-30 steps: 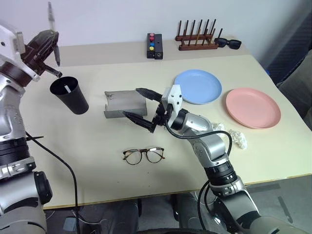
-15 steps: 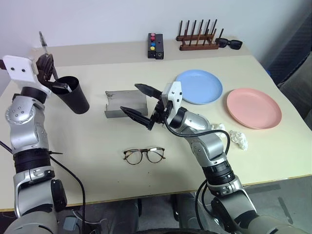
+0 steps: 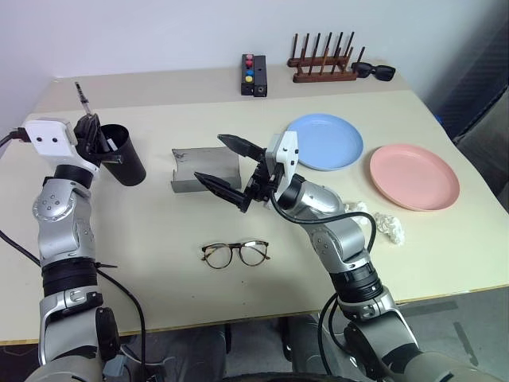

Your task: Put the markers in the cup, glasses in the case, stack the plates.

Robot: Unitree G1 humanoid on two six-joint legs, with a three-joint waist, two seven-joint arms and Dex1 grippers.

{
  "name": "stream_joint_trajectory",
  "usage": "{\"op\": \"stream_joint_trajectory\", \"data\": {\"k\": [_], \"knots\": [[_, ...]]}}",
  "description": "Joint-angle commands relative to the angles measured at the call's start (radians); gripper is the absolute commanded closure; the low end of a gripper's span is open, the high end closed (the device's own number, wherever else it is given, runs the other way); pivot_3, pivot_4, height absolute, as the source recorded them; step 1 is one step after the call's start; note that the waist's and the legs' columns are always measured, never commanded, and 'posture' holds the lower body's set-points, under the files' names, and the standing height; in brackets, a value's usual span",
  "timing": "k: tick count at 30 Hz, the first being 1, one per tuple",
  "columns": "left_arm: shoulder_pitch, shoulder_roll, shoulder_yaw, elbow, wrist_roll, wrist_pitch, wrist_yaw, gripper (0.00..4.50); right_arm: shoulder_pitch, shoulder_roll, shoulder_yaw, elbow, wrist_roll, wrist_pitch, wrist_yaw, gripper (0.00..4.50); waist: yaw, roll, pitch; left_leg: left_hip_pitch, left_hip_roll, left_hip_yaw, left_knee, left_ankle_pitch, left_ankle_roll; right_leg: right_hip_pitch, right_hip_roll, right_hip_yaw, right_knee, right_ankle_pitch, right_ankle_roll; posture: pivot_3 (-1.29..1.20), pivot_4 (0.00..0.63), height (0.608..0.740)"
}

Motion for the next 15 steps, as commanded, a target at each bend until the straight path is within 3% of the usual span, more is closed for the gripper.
{"op": "stream_joint_trajectory", "data": {"k": [1, 10, 15], "knots": [[-0.006, 0.001, 0.009, -0.039, -0.016, -0.004, 0.014, 4.48, -0.011, 0.013, -0.001, -0.049, 0.019, -0.011, 0.006, 0.0, 0.0, 0.0, 0.0, 0.0, 0.0, 0.0, 0.0, 0.0, 0.0, 0.0, 0.0, 0.0, 0.0, 0.0, 0.0, 0.0, 0.15, 0.734], [0.003, -0.007, 0.002, -0.068, -0.038, 0.025, 0.011, 4.48, -0.009, 0.01, 0.001, -0.05, 0.021, -0.008, 0.006, 0.0, 0.0, 0.0, 0.0, 0.0, 0.0, 0.0, 0.0, 0.0, 0.0, 0.0, 0.0, 0.0, -0.001, 0.0, 0.0, 0.0, 0.15, 0.734], [0.007, -0.01, 0.0, -0.076, -0.03, 0.028, 0.026, 2.28, -0.008, 0.009, 0.0, -0.048, 0.022, -0.008, 0.009, 0.0, 0.0, 0.0, 0.0, 0.0, 0.0, 0.0, 0.0, 0.0, 0.0, 0.0, 0.0, 0.0, -0.001, 0.0, 0.0, 0.0, 0.15, 0.734]]}}
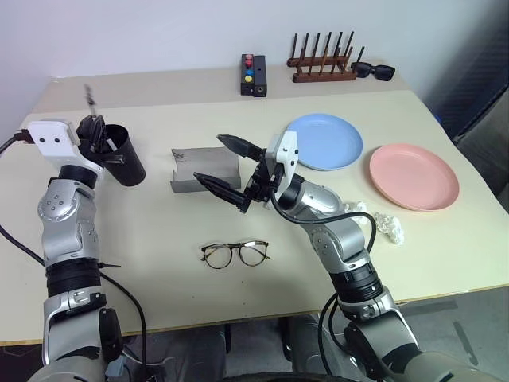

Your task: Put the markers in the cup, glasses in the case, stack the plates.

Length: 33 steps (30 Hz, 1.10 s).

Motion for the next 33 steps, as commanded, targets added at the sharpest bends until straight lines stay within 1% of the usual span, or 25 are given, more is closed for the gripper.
{"op": "stream_joint_trajectory", "data": {"k": [1, 3, 13, 16, 18, 19, 20, 22, 25, 29, 33], "knots": [[0.0, 0.005, 0.006, -0.044, -0.007, -0.007, 0.009, 1.76, -0.008, 0.01, -0.002, -0.048, 0.016, -0.009, 0.004, 0.0, 0.0, 0.0, 0.0, 0.0, 0.0, 0.0, 0.0, 0.0, 0.0, 0.0, 0.0, 0.0, 0.0, 0.0, 0.0, 0.0, 0.15, 0.734], [-0.001, 0.003, 0.005, -0.046, -0.007, -0.005, 0.01, 0.78, -0.007, 0.009, -0.003, -0.046, 0.015, -0.01, 0.006, 0.0, 0.0, 0.0, 0.0, 0.0, 0.0, 0.0, 0.0, 0.0, 0.0, 0.0, 0.0, 0.0, 0.0, 0.0, 0.0, 0.0, 0.15, 0.734], [-0.018, -0.003, 0.007, -0.114, -0.062, 0.017, -0.022, 0.78, 0.0, 0.001, -0.005, -0.046, 0.012, -0.013, 0.012, 0.0, 0.0, 0.0, 0.0, 0.0, 0.0, 0.0, 0.0, 0.0, 0.0, 0.0, 0.0, 0.0, -0.001, 0.0, 0.0, 0.0, 0.15, 0.734], [-0.008, 0.044, -0.039, -0.205, -0.151, 0.117, -0.183, 0.78, 0.002, -0.013, -0.011, -0.044, 0.006, -0.015, 0.014, 0.0, 0.0, 0.0, 0.0, 0.0, 0.0, 0.0, 0.0, 0.0, 0.0, 0.0, 0.0, 0.0, -0.001, 0.0, 0.0, 0.0, 0.15, 0.734], [0.0, 0.093, -0.077, -0.244, -0.19, 0.198, -0.288, 0.22, 0.004, -0.022, -0.015, -0.042, 0.003, -0.016, 0.014, 0.0, -0.001, 0.0, 0.0, -0.001, 0.0, 0.0, 0.0, 0.0, 0.0, 0.0, 0.0, 0.0, -0.001, 0.0, 0.0, 0.0, 0.15, 0.734], [0.006, 0.123, -0.102, -0.261, -0.203, 0.235, -0.349, 0.02, 0.005, -0.028, -0.017, -0.042, 0.002, -0.016, 0.015, 0.0, -0.001, 0.0, 0.0, -0.001, 0.0, 0.0, 0.0, 0.0, 0.0, 0.0, 0.0, 0.0, -0.001, 0.0, 0.0, 0.0, 0.15, 0.734], [0.017, 0.163, -0.138, -0.281, -0.216, 0.281, -0.426, 0.02, 0.006, -0.037, -0.019, -0.042, 0.001, -0.014, 0.018, 0.0, -0.002, 0.0, 0.0, -0.001, 0.0, 0.0, 0.0, 0.0, 0.0, 0.0, 0.0, 0.0, -0.001, 0.0, 0.0, 0.0, 0.15, 0.734], [0.03, 0.213, -0.184, -0.303, -0.227, 0.331, -0.521, 0.02, 0.008, -0.049, -0.021, -0.043, 0.003, -0.013, 0.021, 0.0, -0.002, 0.001, 0.0, 0.0, 0.0, 0.0, -0.001, 0.0, 0.0, 0.0, 0.0, 0.0, -0.002, 0.0, 0.0, 0.0, 0.15, 0.734], [0.01, 0.28, -0.267, -0.257, -0.191, 0.405, -0.627, 0.02, 0.012, -0.071, -0.024, -0.042, 0.006, -0.008, 0.03, 0.0, -0.002, 0.001, 0.0, 0.0, 0.0, 0.0, -0.001, 0.0, 0.0, 0.0, 0.0, 0.0, -0.002, 0.0, -0.001, 0.0, 0.15, 0.734], [-0.02, 0.355, -0.424, -0.15, -0.054, 0.358, -0.783, 0.02, 0.03, -0.104, -0.014, -0.064, 0.014, 0.016, 0.056, 0.0, -0.002, 0.001, 0.0, 0.0, 0.0, 0.0, -0.001, 0.0, 0.0, 0.0, 0.001, 0.0, -0.002, -0.001, -0.001, 0.0, 0.15, 0.734], [-0.084, 0.352, -0.507, -0.02, 0.028, 0.325, -0.864, 0.02, 0.055, -0.131, 0.002, -0.095, 0.01, 0.037, 0.074, 0.0, 0.0, 0.001, 0.0, -0.001, 0.0, 0.0, -0.001, 0.0, 0.0, 0.0, 0.0, 0.0, -0.003, -0.001, -0.001, 0.0, 0.15, 0.734]]}}
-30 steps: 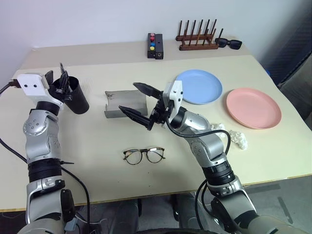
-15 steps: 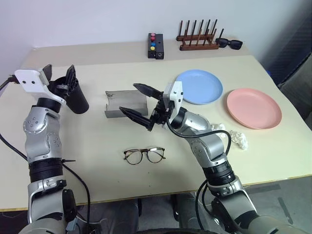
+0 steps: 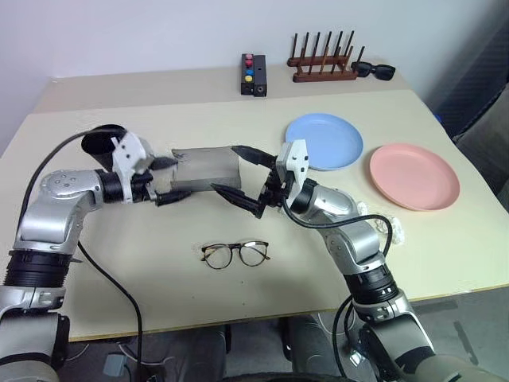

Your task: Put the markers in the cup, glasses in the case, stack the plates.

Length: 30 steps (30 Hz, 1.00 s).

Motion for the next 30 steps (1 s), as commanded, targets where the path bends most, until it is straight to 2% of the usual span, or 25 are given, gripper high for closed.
{"op": "stream_joint_trajectory", "data": {"k": [1, 6, 9, 15, 16, 21, 30], "knots": [[-0.069, 0.001, -0.045, 0.088, 0.07, -0.05, -0.063, 0.02, 0.009, -0.008, 0.008, -0.072, 0.011, 0.01, 0.013, 0.0, 0.0, 0.0, 0.0, 0.0, 0.0, 0.0, 0.0, 0.0, 0.0, 0.0, 0.0, 0.0, 0.0, 0.0, 0.0, 0.0, 0.15, 0.734], [-0.165, -0.049, -0.104, 0.254, 0.158, -0.126, -0.109, 0.02, 0.024, -0.013, 0.01, -0.09, 0.009, 0.021, 0.009, 0.0, 0.002, 0.0, 0.0, 0.0, 0.0, 0.0, 0.001, 0.0, 0.0, 0.0, 0.0, 0.0, 0.0, 0.0, 0.0, 0.0, 0.15, 0.734], [-0.206, -0.078, -0.133, 0.33, 0.21, -0.189, -0.123, 0.79, 0.029, -0.012, 0.006, -0.097, 0.003, 0.019, -0.002, 0.0, 0.0, 0.0, 0.0, -0.001, 0.0, 0.0, 0.0, 0.0, 0.0, 0.0, 0.0, 0.0, 0.0, 0.0, 0.001, 0.0, 0.15, 0.734], [-0.238, -0.113, -0.134, 0.399, 0.249, -0.261, -0.138, 3.73, 0.036, -0.015, 0.003, -0.108, 0.0, 0.02, -0.016, 0.0, 0.0, 0.0, 0.0, -0.001, 0.0, 0.0, 0.001, 0.0, 0.0, 0.0, 0.0, 0.0, 0.0, 0.0, 0.001, 0.0, 0.15, 0.734], [-0.239, -0.116, -0.132, 0.403, 0.251, -0.266, -0.14, 4.37, 0.037, -0.015, 0.002, -0.109, 0.0, 0.02, -0.018, 0.0, 0.0, 0.0, 0.0, -0.001, 0.0, 0.0, 0.001, 0.0, 0.0, 0.0, 0.0, 0.0, 0.0, 0.0, 0.001, 0.0, 0.15, 0.734], [-0.237, -0.126, -0.113, 0.395, 0.237, -0.279, -0.161, 4.37, 0.039, -0.023, 0.0, -0.115, 0.001, 0.024, -0.023, 0.0, 0.0, 0.0, 0.0, -0.001, 0.0, 0.0, 0.001, 0.0, 0.0, 0.0, 0.0, 0.0, 0.0, 0.0, 0.001, 0.0, 0.15, 0.734], [-0.08, -0.079, -0.127, 0.005, 0.139, -0.146, -0.329, 4.37, 0.042, -0.053, -0.009, -0.12, 0.008, 0.037, -0.012, 0.0, -0.002, 0.0, 0.0, -0.001, 0.0, 0.0, 0.0, 0.0, 0.0, 0.0, 0.0, 0.0, 0.0, 0.0, 0.001, 0.0, 0.15, 0.734]]}}
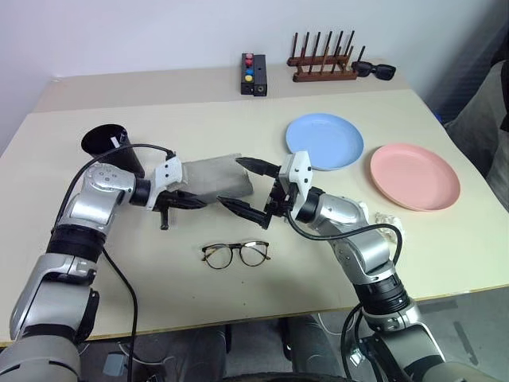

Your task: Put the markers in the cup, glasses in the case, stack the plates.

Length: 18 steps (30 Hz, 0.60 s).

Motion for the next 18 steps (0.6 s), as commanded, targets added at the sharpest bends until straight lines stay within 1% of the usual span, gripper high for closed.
{"op": "stream_joint_trajectory", "data": {"k": [1, 5, 11, 14, 15, 16, 17, 18], "knots": [[0.045, 0.032, 0.001, -0.161, -0.031, 0.033, -0.036, 4.37, -0.002, -0.009, -0.014, -0.055, 0.017, 0.004, 0.008, 0.0, 0.001, 0.0, 0.0, 0.0, 0.0, 0.0, 0.0, 0.0, 0.0, 0.0, 0.0, 0.0, 0.0, 0.0, 0.0, 0.0, 0.15, 0.734], [0.071, 0.033, -0.018, -0.214, 0.0, 0.044, -0.009, 4.37, 0.002, -0.015, -0.011, -0.06, 0.023, 0.013, 0.015, 0.0, 0.003, 0.0, 0.0, 0.0, 0.0, 0.0, 0.0, 0.0, 0.0, 0.0, 0.0, 0.0, 0.0, 0.0, 0.0, 0.0, 0.15, 0.734], [0.084, 0.019, -0.026, -0.206, 0.03, 0.058, 0.035, 4.37, 0.002, -0.016, -0.011, -0.06, 0.023, 0.017, 0.018, 0.0, 0.002, 0.0, 0.0, 0.0, 0.0, 0.0, 0.0, 0.0, 0.0, 0.0, 0.0, 0.0, 0.0, 0.0, 0.0, 0.0, 0.15, 0.734], [0.093, 0.014, -0.021, -0.207, 0.025, 0.068, 0.049, 3.63, 0.006, -0.021, -0.009, -0.06, 0.017, 0.017, 0.019, 0.0, 0.002, 0.0, 0.0, 0.0, 0.0, 0.0, 0.0, 0.0, 0.0, 0.0, 0.0, 0.0, 0.0, 0.0, 0.0, 0.0, 0.15, 0.734], [0.097, 0.013, -0.017, -0.209, 0.022, 0.068, 0.055, 3.12, 0.008, -0.025, -0.01, -0.059, 0.015, 0.017, 0.02, 0.0, 0.002, 0.0, 0.0, 0.0, 0.0, 0.0, 0.0, 0.0, 0.0, 0.0, 0.0, 0.0, 0.0, 0.0, 0.0, 0.0, 0.15, 0.734], [0.099, 0.012, -0.015, -0.21, 0.02, 0.069, 0.059, 2.73, 0.008, -0.028, -0.01, -0.059, 0.014, 0.017, 0.021, 0.0, 0.002, 0.0, 0.0, 0.0, 0.0, 0.0, 0.0, 0.0, 0.0, 0.0, 0.0, 0.0, 0.0, 0.0, 0.0, 0.0, 0.15, 0.734], [0.101, 0.011, -0.013, -0.212, 0.019, 0.064, 0.064, 2.19, 0.009, -0.033, -0.011, -0.058, 0.012, 0.018, 0.022, 0.0, 0.002, 0.0, 0.0, 0.0, 0.0, 0.0, 0.0, 0.0, 0.0, 0.0, 0.0, 0.0, 0.0, 0.0, 0.0, 0.0, 0.15, 0.734], [0.105, 0.01, -0.003, -0.213, 0.013, 0.063, 0.072, 1.76, 0.011, -0.057, -0.01, -0.056, -0.005, 0.019, 0.028, 0.0, 0.002, 0.0, 0.0, 0.0, 0.0, 0.0, 0.0, 0.0, 0.0, 0.0, 0.0, 0.0, 0.0, 0.0, 0.0, 0.0, 0.15, 0.734]]}}
